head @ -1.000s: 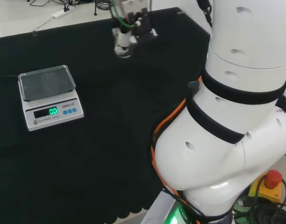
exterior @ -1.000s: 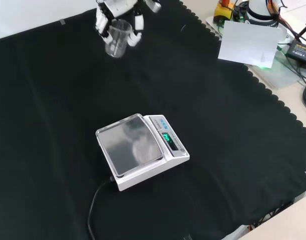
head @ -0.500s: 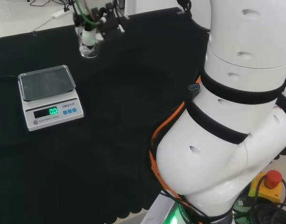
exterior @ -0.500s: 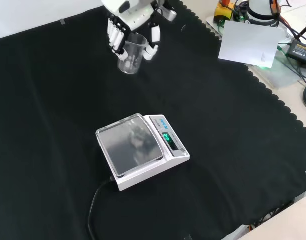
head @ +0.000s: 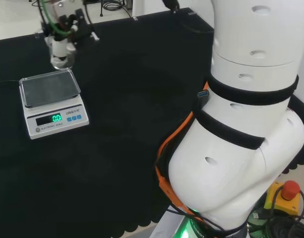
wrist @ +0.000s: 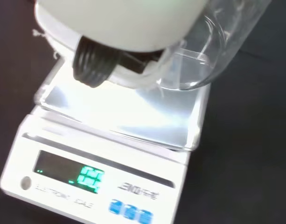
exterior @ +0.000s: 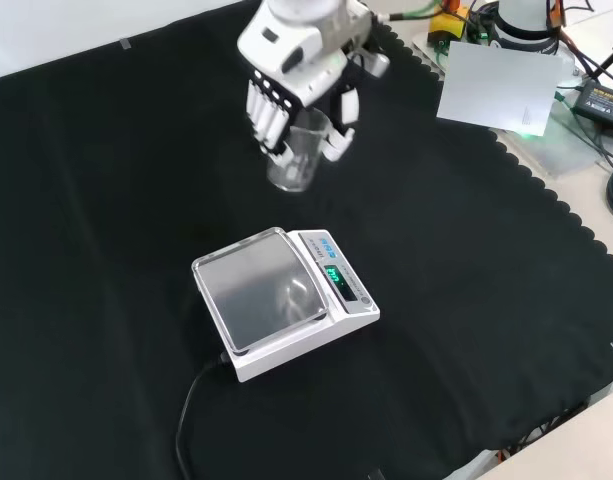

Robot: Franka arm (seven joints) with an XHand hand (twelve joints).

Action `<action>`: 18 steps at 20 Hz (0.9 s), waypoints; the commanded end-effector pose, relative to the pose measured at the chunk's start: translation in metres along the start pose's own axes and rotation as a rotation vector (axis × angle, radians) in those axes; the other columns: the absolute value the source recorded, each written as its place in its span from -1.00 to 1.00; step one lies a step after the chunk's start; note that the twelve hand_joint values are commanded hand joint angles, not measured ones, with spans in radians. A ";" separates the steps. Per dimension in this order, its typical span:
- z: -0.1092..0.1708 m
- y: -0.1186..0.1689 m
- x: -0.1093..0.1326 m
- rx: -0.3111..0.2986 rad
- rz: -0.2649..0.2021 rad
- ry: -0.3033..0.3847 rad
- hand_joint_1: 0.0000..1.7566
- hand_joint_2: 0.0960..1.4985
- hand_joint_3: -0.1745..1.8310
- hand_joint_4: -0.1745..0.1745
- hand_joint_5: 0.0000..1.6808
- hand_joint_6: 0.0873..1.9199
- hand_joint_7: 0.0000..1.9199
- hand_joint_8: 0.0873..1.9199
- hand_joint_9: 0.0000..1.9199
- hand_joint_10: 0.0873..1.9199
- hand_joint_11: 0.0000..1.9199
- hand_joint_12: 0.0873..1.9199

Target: Put the beaker on the electronic balance.

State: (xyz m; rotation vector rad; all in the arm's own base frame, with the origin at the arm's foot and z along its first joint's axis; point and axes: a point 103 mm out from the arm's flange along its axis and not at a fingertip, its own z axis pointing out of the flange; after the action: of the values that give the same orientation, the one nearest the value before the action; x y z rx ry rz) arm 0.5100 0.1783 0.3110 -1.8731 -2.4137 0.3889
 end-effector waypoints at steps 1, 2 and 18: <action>0.000 0.013 0.048 0.011 -0.034 -0.022 0.36 -0.11 -0.16 -1.00 0.30 -0.04 -0.11 0.20 0.10 -0.05 0.15 0.04; 0.000 0.015 0.052 0.010 -0.034 -0.025 0.36 -0.11 -0.16 -1.00 0.30 -0.04 -0.11 0.20 0.10 -0.04 0.15 0.04; 0.034 0.080 0.060 0.020 -0.086 0.006 0.36 -0.13 -0.13 -1.00 0.31 -0.04 -0.10 0.21 0.11 -0.02 0.15 0.01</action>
State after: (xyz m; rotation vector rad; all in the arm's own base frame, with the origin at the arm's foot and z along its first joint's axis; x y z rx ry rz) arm 0.5374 0.2544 0.2754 -1.7715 -2.4698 0.4198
